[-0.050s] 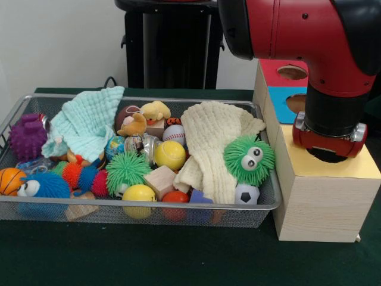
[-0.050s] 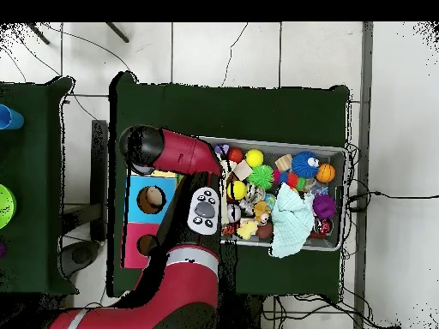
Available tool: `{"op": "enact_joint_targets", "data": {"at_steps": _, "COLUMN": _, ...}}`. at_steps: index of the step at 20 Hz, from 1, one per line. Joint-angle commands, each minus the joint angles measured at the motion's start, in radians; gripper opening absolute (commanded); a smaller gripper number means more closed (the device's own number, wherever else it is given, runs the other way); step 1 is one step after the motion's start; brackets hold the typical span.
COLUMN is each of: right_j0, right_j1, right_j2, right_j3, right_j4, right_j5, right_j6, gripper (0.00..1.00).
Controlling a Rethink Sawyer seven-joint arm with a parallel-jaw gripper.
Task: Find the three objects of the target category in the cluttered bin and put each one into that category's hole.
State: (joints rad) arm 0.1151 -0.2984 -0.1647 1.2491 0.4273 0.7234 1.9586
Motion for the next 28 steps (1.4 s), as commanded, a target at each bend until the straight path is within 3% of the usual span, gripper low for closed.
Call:
{"op": "enact_joint_targets", "data": {"at_steps": 1, "right_j0": -0.071, "right_j1": -0.102, "right_j2": 0.082, "right_j3": 0.146, "right_j4": -0.002, "right_j5": 0.017, "right_j6": 0.08, "gripper": 0.0}}
{"op": "enact_joint_targets", "data": {"at_steps": 6, "right_j0": -0.085, "right_j1": -0.197, "right_j2": 0.087, "right_j3": 0.155, "right_j4": 0.003, "right_j5": 0.124, "right_j6": 0.079, "gripper": 0.0}}
{"op": "enact_joint_targets", "data": {"at_steps": 21, "right_j0": -0.114, "right_j1": -0.237, "right_j2": 0.123, "right_j3": 0.153, "right_j4": 0.001, "right_j5": 0.137, "right_j6": 0.093, "gripper": 0.0}}
{"op": "enact_joint_targets", "data": {"at_steps": 22, "right_j0": -0.118, "right_j1": -0.241, "right_j2": 0.136, "right_j3": 0.171, "right_j4": 0.015, "right_j5": 0.126, "right_j6": 0.1, "gripper": 1.0}}
{"op": "enact_joint_targets", "data": {"at_steps": 28, "right_j0": -0.102, "right_j1": -0.228, "right_j2": 0.129, "right_j3": 0.156, "right_j4": -0.003, "right_j5": 0.099, "right_j6": 0.101, "gripper": 1.0}}
